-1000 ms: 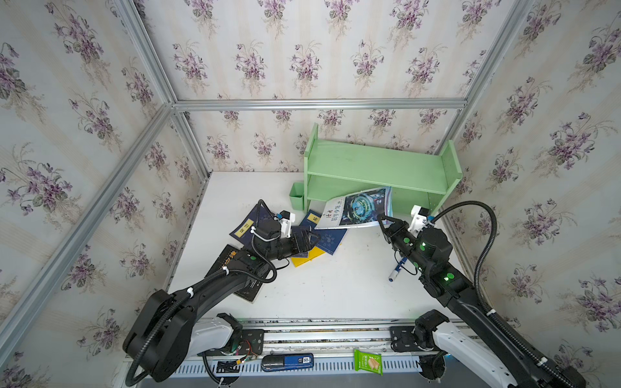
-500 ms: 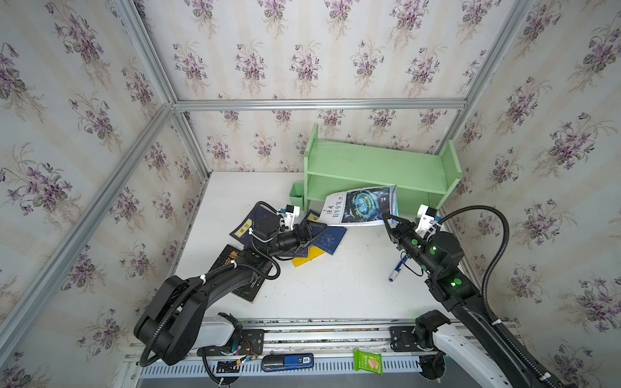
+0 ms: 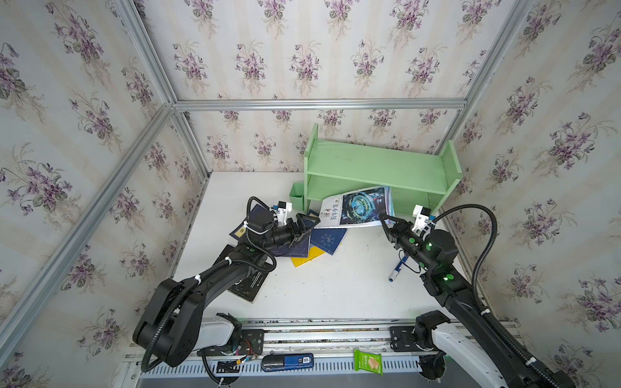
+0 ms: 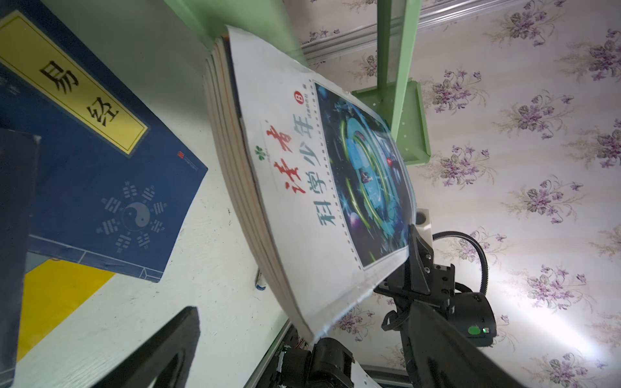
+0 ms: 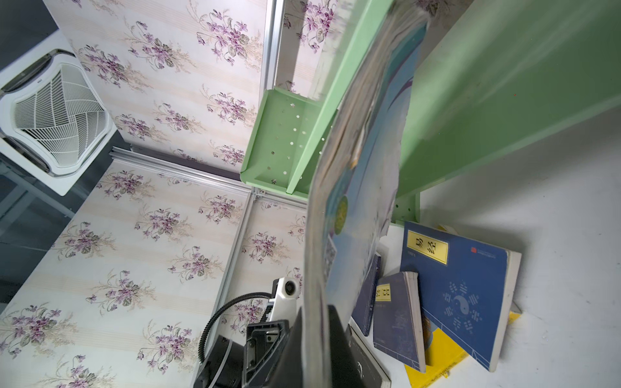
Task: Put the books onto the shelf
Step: 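Carry the upright magazine with the right gripper toward the green shelf's lower opening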
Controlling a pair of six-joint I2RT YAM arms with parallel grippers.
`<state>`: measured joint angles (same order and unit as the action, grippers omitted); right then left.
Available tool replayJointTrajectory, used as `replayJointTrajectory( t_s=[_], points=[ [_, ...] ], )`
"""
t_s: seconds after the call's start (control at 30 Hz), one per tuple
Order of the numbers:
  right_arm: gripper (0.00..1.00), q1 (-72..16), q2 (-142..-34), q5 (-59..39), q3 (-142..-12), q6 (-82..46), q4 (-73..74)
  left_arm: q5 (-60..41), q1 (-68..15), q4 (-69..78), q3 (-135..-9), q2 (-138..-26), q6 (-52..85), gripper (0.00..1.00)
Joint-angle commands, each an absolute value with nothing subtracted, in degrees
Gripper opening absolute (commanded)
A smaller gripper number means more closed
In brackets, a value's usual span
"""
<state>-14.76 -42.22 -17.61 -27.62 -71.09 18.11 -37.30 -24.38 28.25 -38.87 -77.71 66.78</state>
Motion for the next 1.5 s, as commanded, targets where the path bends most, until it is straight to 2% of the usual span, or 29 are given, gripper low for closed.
replayJointTrajectory(
  t_s=[0.0,0.2,0.33,0.47,0.57,0.6,0.67,0.87,1.0,1.27,1.33,1.47],
  points=[
    [0.02,-14.44,-41.25,-19.3,-27.38,-71.62,26.09,-40.23,-24.17,29.02,-41.32,-80.66,68.34,0.99],
    [0.02,-13.72,-41.39,-21.05,-24.96,-72.57,33.06,-43.92,-24.17,40.32,-42.64,-86.96,77.06,0.98],
    [0.02,-13.54,-43.55,-21.65,-22.75,-74.35,38.91,-44.88,-24.17,48.9,-42.27,-89.79,83.46,0.91],
    [0.02,-13.45,-45.35,-22.31,-22.55,-73.82,40.16,-45.45,-24.17,56.6,-42.36,-92.86,88.35,0.72],
    [0.02,-13.27,-45.01,-21.48,-23.08,-71.5,35.8,-45.58,-24.17,60.42,-42.96,-94.74,89.77,0.56],
    [0.02,-13.23,-44.72,-20.97,-23.25,-70.67,33.96,-45.98,-24.17,61.07,-43.45,-95.31,89.59,0.47],
    [0.02,-13.05,-44.22,-20.35,-23.27,-69.68,31.48,-46.1,-24.17,62.31,-44.28,-95.96,88.73,0.38],
    [0.02,-11.72,-44.13,-18.72,-21.55,-69.6,27.81,-46.16,-24.08,54.05,-48.46,-95.16,78.14,0.22],
    [0.02,-10.4,-45.71,-18.56,-20.91,-70.3,27.31,-45.55,-23.75,43.94,-52.28,-95.64,70.32,0.21],
    [0.01,-8.93,-53.03,-17.67,-22.92,-69.11,27.26,-44.3,-22.51,40.88,-57.78,-100.66,67.4,0.27],
    [0.01,-8.62,-55.74,-17.67,-23.3,-69.47,29.12,-44.13,-22.04,40.45,-59.07,-101.82,66.94,0.34],
    [0.0,-7.43,-61.81,-17.49,-25.71,-69.38,31.7,-43.66,-20.57,39.99,-59.58,-102.68,66.63,0.62]
  ],
)
